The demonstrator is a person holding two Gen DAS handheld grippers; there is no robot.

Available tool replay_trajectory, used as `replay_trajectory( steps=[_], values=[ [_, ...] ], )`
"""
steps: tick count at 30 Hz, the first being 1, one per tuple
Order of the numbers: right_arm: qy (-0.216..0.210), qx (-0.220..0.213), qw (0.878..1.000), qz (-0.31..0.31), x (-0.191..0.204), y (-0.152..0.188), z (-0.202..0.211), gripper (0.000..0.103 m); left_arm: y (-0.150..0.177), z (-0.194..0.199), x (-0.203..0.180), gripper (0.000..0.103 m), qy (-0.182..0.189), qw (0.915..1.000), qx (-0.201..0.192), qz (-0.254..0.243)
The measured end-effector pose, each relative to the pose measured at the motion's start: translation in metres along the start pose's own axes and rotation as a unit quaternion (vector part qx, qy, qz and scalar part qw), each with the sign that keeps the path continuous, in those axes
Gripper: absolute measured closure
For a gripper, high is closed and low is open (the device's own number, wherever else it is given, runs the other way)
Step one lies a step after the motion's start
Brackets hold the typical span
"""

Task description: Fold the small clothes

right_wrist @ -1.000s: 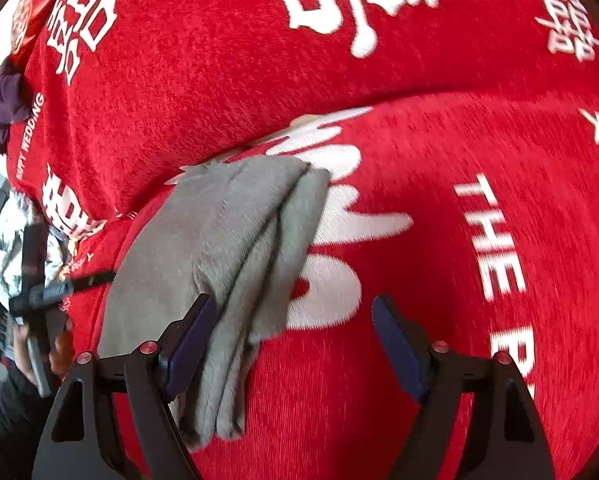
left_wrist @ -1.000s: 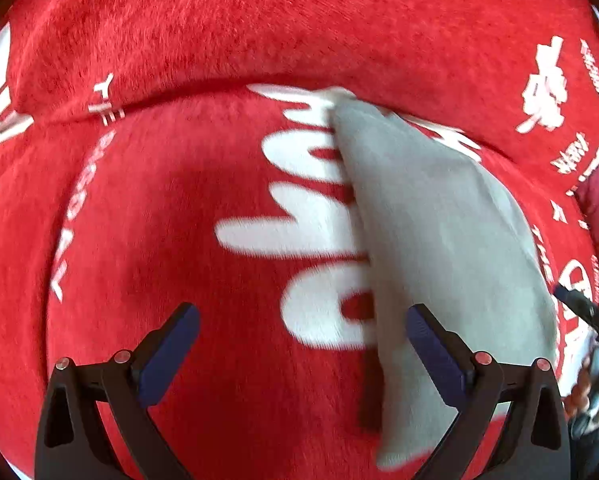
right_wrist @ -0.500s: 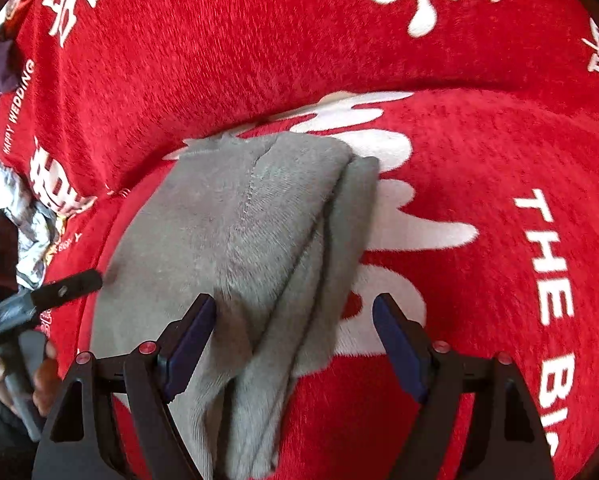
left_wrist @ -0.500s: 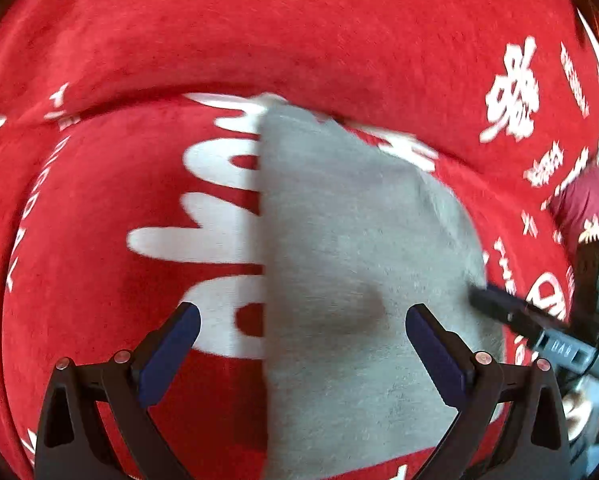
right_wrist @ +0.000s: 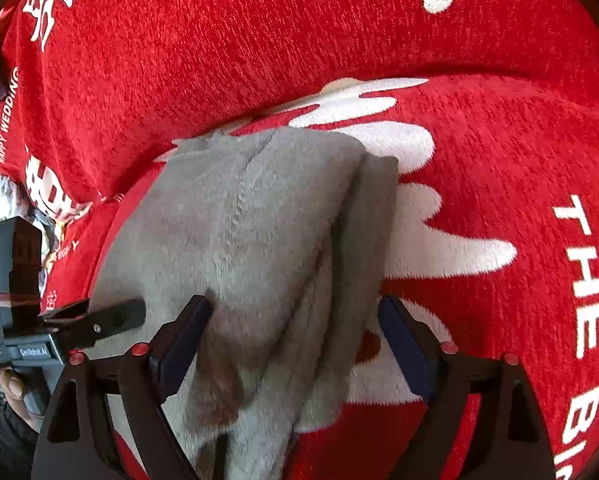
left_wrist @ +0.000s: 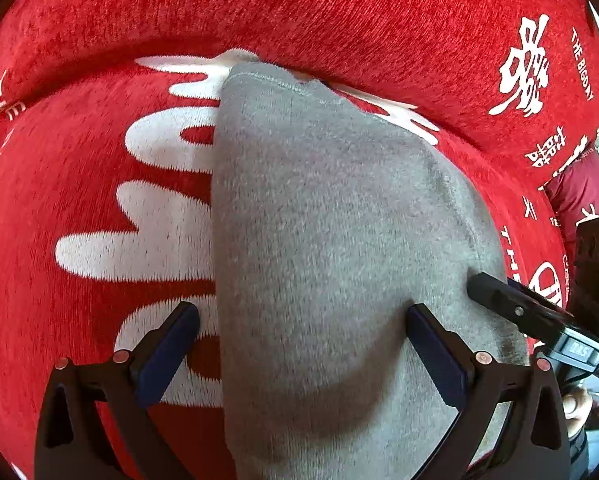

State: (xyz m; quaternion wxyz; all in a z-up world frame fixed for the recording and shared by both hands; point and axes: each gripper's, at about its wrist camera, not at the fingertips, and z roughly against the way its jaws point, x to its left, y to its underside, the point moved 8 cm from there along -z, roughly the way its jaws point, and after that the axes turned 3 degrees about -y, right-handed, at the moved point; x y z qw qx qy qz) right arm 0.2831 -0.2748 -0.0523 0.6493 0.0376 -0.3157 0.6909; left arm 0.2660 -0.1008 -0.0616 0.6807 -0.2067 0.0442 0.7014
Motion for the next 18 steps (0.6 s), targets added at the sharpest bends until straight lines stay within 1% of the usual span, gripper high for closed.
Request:
replay_trajectory(
  steps=[1, 3, 4, 5, 6, 7, 8, 9, 11, 14, 18],
  values=[
    [-0.003, -0.001, 1.000, 0.000, 0.002, 0.000, -0.001, 0.004, 0.000, 0.000, 0.000, 0.000, -0.003, 1.0000, -0.003, -0.002],
    [0.001, -0.004, 1.000, 0.013, 0.009, 0.000, -0.005, 0.004, -0.001, -0.002, -0.001, 0.000, -0.008, 0.9999, -0.008, -0.005],
    [0.003, -0.002, 1.000, 0.024, 0.014, 0.002, -0.007, 0.006, -0.001, -0.001, -0.001, 0.000, -0.011, 0.9999, -0.010, -0.007],
    [0.006, -0.002, 0.999, 0.046, 0.022, 0.004, -0.008, 0.017, -0.001, -0.001, -0.001, 0.000, -0.013, 0.9998, -0.012, -0.008],
    [0.017, -0.006, 0.998, 0.060, 0.025, 0.004, -0.007, 0.022, -0.001, -0.002, -0.001, 0.000, -0.013, 0.9998, -0.014, -0.009],
    [0.020, -0.008, 0.998, 0.065, 0.026, 0.004, -0.006, 0.030, -0.001, -0.002, -0.001, 0.000, -0.012, 0.9997, -0.016, -0.010],
    [0.017, -0.009, 0.998, 0.060, 0.025, 0.004, -0.004, 0.035, -0.001, -0.001, -0.001, 0.000, -0.012, 0.9997, -0.019, -0.011],
    [0.013, -0.008, 0.999, 0.052, 0.023, 0.005, -0.004, 0.036, -0.001, -0.001, -0.002, 0.000, -0.012, 0.9996, -0.022, -0.012],
    [0.005, -0.006, 0.999, 0.036, 0.017, 0.006, -0.004, 0.034, 0.000, -0.001, -0.002, 0.000, -0.016, 0.9994, -0.029, -0.013],
    [-0.005, -0.007, 1.000, 0.017, 0.015, 0.007, -0.007, 0.025, -0.001, -0.002, -0.002, 0.000, -0.016, 0.9992, -0.034, -0.010],
    [0.016, 0.001, 0.999, 0.036, 0.024, 0.006, -0.013, 0.017, -0.001, -0.004, -0.002, 0.000, -0.018, 0.9989, -0.039, -0.018]
  ],
)
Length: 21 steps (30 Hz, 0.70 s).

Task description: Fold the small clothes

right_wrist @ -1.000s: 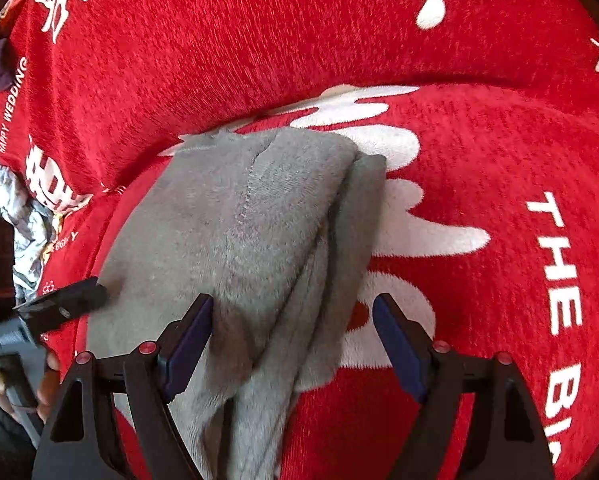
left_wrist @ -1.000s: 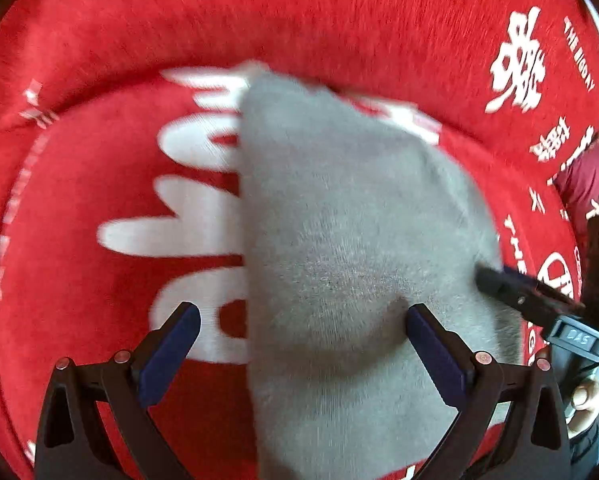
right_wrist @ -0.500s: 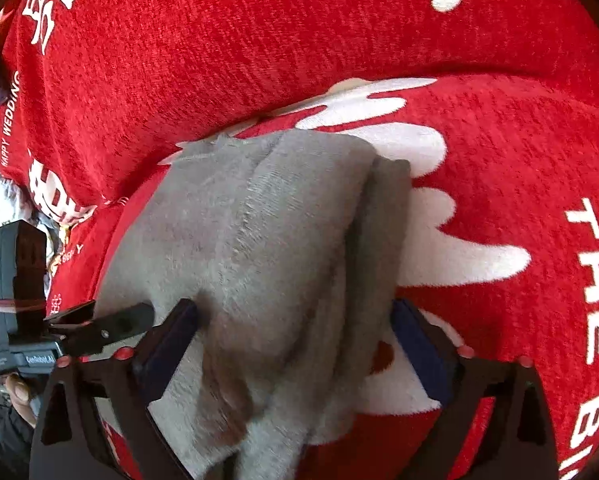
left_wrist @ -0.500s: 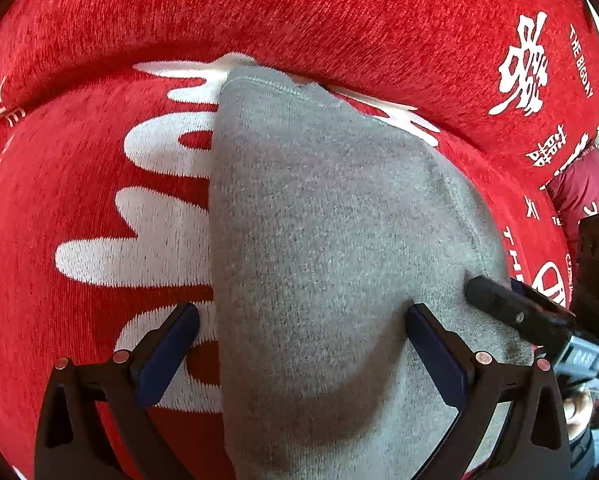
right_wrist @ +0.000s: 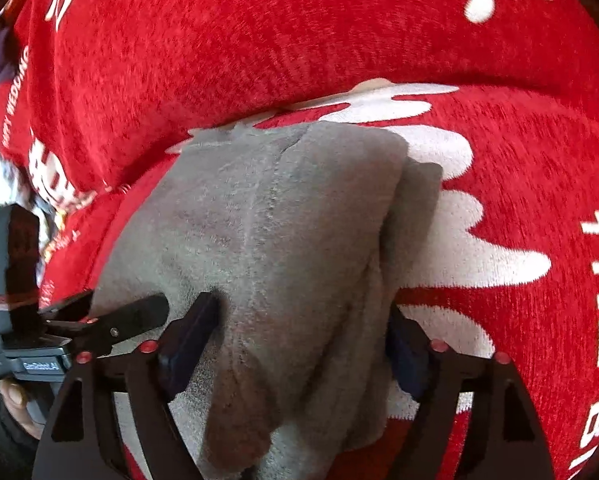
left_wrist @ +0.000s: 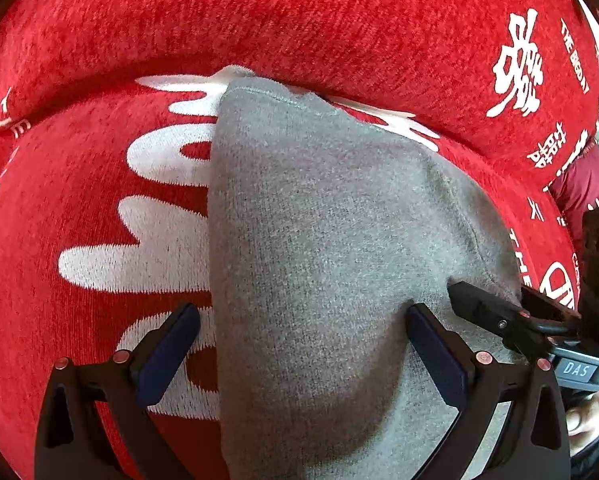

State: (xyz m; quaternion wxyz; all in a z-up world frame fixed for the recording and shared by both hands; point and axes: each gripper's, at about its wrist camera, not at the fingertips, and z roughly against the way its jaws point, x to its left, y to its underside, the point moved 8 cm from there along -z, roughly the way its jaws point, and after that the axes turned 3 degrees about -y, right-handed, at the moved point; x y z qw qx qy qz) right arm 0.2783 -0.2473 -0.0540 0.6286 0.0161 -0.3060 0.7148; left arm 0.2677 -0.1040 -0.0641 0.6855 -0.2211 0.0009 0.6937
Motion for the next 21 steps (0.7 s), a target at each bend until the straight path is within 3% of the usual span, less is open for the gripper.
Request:
replay_trajectory(
  steps=[2, 6, 7, 8, 9, 11, 14, 21],
  values=[
    [-0.003, 0.006, 1.000, 0.006, 0.003, 0.000, -0.003, 0.011, -0.001, 0.000, 0.001, 0.000, 0.003, 1.0000, 0.000, -0.001],
    [0.003, 0.006, 1.000, 0.017, 0.004, 0.000, -0.003, 0.010, -0.001, 0.001, -0.002, 0.004, 0.008, 0.9999, -0.010, -0.005],
    [0.008, 0.009, 1.000, 0.023, 0.005, 0.000, -0.003, 0.013, 0.000, 0.005, -0.006, 0.026, 0.025, 0.9995, -0.014, -0.010],
    [0.011, 0.010, 1.000, 0.027, 0.007, 0.000, -0.001, 0.022, 0.000, 0.009, -0.011, 0.034, 0.042, 0.9989, -0.017, -0.012],
    [0.010, 0.009, 1.000, 0.029, 0.010, 0.000, 0.003, 0.027, 0.000, 0.012, -0.012, 0.038, 0.034, 0.9991, -0.022, -0.011],
    [0.019, 0.002, 0.999, 0.039, 0.014, 0.000, 0.010, 0.052, 0.000, 0.016, -0.015, 0.047, 0.030, 0.9991, -0.025, -0.015],
    [0.023, -0.004, 0.999, 0.049, 0.019, 0.000, 0.020, 0.060, 0.000, 0.023, -0.017, 0.057, 0.028, 0.9992, -0.026, -0.014],
    [0.035, -0.029, 0.995, 0.084, 0.045, 0.004, 0.043, 0.063, 0.006, 0.049, -0.025, 0.061, 0.026, 0.9990, -0.029, -0.020]
  ],
)
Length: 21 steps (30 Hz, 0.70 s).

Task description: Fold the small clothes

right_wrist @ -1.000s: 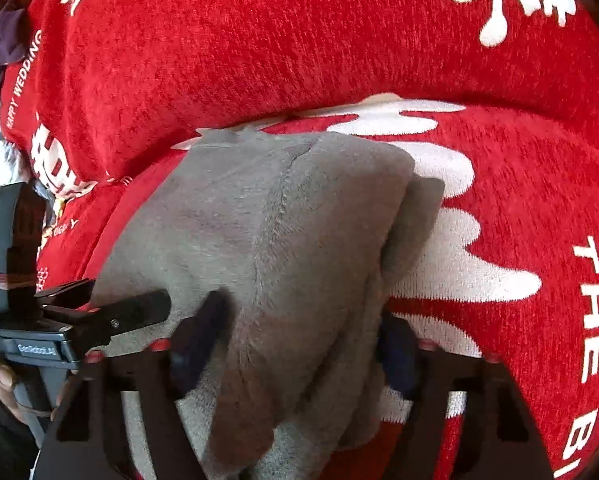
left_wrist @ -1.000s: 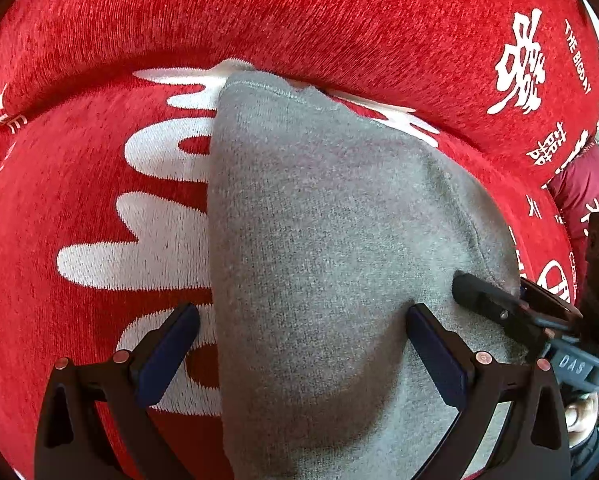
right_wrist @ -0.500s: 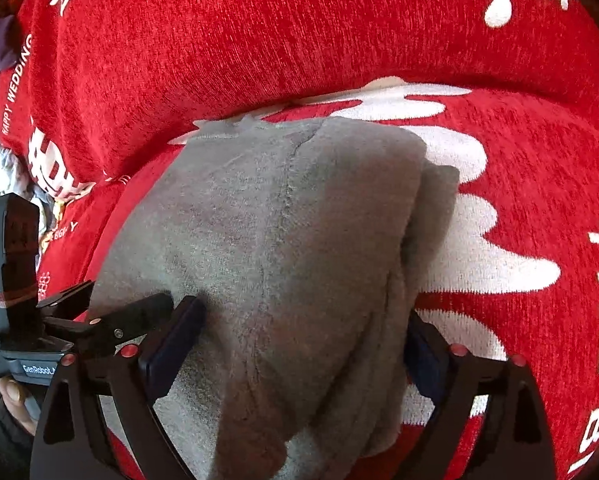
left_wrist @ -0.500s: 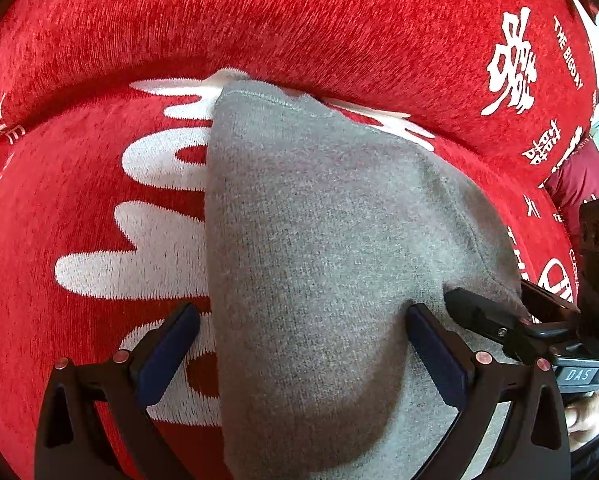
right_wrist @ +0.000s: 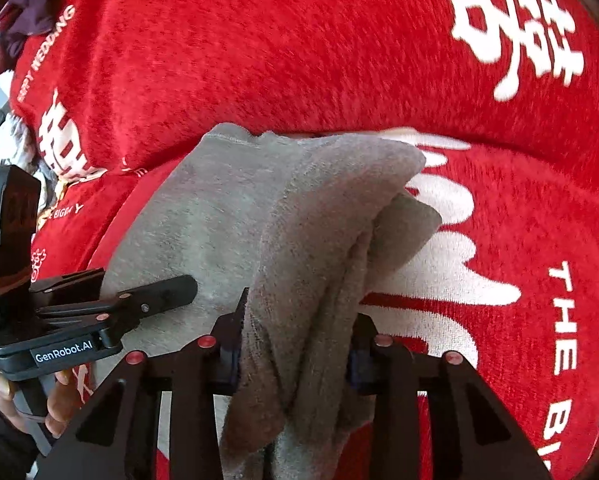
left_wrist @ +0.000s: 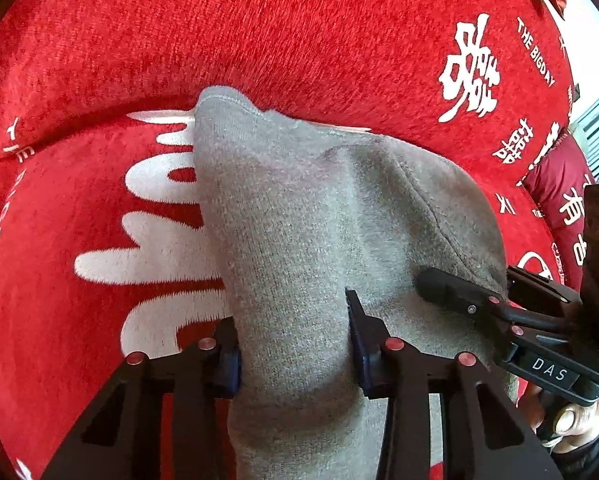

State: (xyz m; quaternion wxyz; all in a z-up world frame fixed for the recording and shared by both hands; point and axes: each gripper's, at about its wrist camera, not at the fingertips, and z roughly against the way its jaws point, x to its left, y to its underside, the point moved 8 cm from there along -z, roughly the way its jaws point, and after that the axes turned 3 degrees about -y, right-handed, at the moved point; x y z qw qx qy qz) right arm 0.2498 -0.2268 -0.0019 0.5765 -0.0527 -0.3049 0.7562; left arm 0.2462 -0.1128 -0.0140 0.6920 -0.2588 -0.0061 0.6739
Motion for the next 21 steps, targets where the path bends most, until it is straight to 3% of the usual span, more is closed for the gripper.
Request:
replay_trajectory(
  steps=[13, 21],
  values=[
    [-0.009, -0.038, 0.999, 0.014, 0.045, 0.024, 0.063, 0.063, 0.037, 0.079, -0.017, 0.061, -0.013, 0.9993, -0.031, -0.016],
    [-0.014, -0.049, 0.998, 0.023, 0.087, 0.067, 0.094, 0.063, 0.089, 0.123, -0.014, 0.061, -0.036, 0.9981, -0.046, -0.021]
  ],
)
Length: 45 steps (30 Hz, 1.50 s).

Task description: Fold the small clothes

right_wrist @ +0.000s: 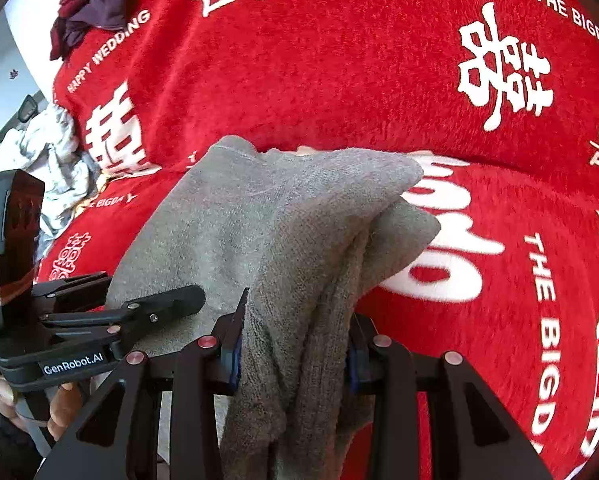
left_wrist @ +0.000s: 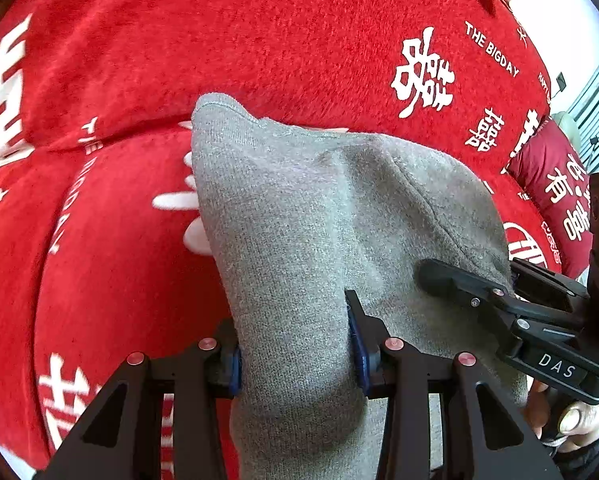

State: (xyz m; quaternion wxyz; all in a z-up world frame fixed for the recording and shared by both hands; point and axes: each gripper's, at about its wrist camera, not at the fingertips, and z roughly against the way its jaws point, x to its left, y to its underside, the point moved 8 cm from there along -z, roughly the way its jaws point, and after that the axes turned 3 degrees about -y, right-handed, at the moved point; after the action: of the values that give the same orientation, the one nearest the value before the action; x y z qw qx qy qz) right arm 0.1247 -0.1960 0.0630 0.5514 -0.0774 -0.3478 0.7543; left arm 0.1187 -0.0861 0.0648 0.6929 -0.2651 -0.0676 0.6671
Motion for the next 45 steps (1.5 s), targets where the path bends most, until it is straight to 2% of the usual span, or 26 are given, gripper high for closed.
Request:
replay_trajectory(
  steps=[5, 10, 18, 22, 24, 25, 26, 27, 28, 29, 32, 36, 39, 41, 43, 45],
  values=[
    [0.002, 0.002, 1.000, 0.018, 0.029, 0.028, 0.006, 0.063, 0.031, 0.013, 0.007, 0.061, -0.018, 0.9998, 0.001, -0.002],
    [0.005, 0.009, 0.999, 0.035, 0.045, 0.048, 0.003, 0.063, 0.055, 0.018, 0.019, 0.061, -0.019, 0.9997, 0.003, 0.013],
    [0.008, 0.013, 0.999, 0.040, 0.045, 0.061, -0.015, 0.063, 0.062, 0.001, 0.034, 0.061, -0.016, 0.9995, -0.003, 0.026],
    [0.006, 0.016, 0.999, 0.041, 0.039, 0.064, -0.029, 0.063, 0.069, -0.018, 0.043, 0.060, -0.013, 0.9992, 0.006, 0.038],
    [0.008, 0.029, 0.999, 0.030, 0.029, 0.069, -0.043, 0.063, 0.076, -0.031, 0.052, 0.049, -0.015, 0.9983, 0.020, 0.053],
    [0.011, 0.034, 0.999, 0.025, 0.024, 0.072, -0.049, 0.063, 0.078, -0.032, 0.058, 0.037, -0.014, 0.9976, 0.012, 0.067],
    [0.014, 0.039, 0.999, 0.017, 0.016, 0.075, -0.055, 0.060, 0.079, -0.032, 0.062, 0.026, -0.014, 0.9970, 0.009, 0.075],
    [0.012, 0.042, 0.999, 0.008, 0.012, 0.078, -0.058, 0.057, 0.080, -0.033, 0.066, 0.022, -0.018, 0.9965, 0.012, 0.081],
    [0.008, 0.045, 0.999, -0.005, 0.007, 0.080, -0.060, 0.048, 0.082, -0.033, 0.069, 0.018, -0.016, 0.9962, 0.014, 0.084],
    [0.000, 0.049, 0.999, -0.024, 0.000, 0.082, -0.061, 0.039, 0.083, -0.034, 0.070, 0.018, -0.012, 0.9961, 0.016, 0.086],
    [-0.001, 0.062, 0.997, -0.049, -0.014, 0.085, -0.058, 0.027, 0.085, -0.027, 0.077, 0.018, -0.001, 0.9947, 0.025, 0.100],
    [0.010, 0.043, 0.997, -0.056, -0.026, 0.085, -0.030, 0.025, 0.085, 0.006, 0.090, 0.018, -0.021, 0.9930, -0.002, 0.116],
    [0.018, 0.010, 0.999, -0.026, -0.015, 0.084, 0.001, 0.025, 0.086, 0.029, 0.092, 0.018, -0.051, 0.9938, -0.020, 0.097],
    [0.002, -0.008, 1.000, 0.019, 0.009, 0.085, 0.017, 0.024, 0.089, 0.031, 0.089, 0.018, -0.063, 0.9945, -0.019, 0.081],
    [-0.010, -0.009, 0.997, 0.076, 0.037, 0.093, 0.021, 0.023, 0.096, 0.024, 0.085, 0.018, -0.096, 0.9934, -0.005, 0.063],
    [-0.010, 0.000, 0.991, 0.132, 0.062, 0.104, 0.016, 0.023, 0.101, 0.017, 0.086, 0.018, -0.108, 0.9924, -0.004, 0.059]
  ],
)
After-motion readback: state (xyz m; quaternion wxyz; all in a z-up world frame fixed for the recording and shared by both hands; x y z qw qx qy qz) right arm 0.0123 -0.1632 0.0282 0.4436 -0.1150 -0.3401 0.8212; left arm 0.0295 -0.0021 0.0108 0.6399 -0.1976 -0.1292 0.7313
